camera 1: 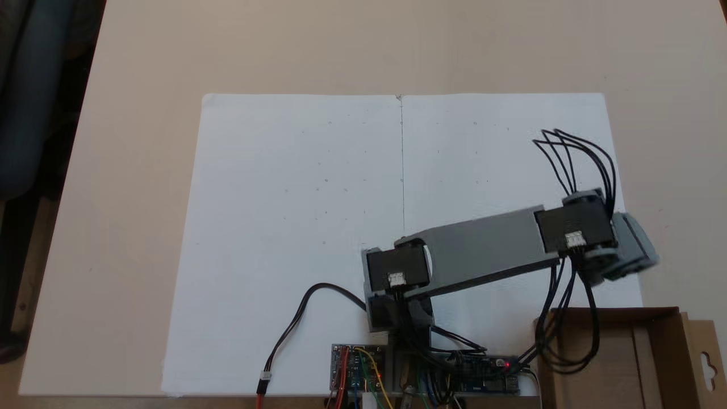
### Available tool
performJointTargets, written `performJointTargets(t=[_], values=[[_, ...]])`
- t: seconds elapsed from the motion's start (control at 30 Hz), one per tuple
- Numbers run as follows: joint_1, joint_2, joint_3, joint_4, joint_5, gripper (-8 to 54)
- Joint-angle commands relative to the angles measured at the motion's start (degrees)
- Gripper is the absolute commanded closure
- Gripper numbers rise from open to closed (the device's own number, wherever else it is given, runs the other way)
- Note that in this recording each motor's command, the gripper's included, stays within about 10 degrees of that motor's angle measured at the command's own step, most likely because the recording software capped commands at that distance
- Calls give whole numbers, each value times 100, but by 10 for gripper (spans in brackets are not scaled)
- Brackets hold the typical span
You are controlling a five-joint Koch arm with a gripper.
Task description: Grasp a green dice and put it in the bin.
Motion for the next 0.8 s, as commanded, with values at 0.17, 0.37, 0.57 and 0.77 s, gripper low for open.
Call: performJointTargets(t=[0.17, 0.37, 0.57, 0.77], values=[[1424, -773, -369, -642, -800, 333], [1863, -1406, -369, -624, -1011, 333], [1890, -1767, -369, -650, -967, 102], [1591, -1758, -378, -861, -413, 21]])
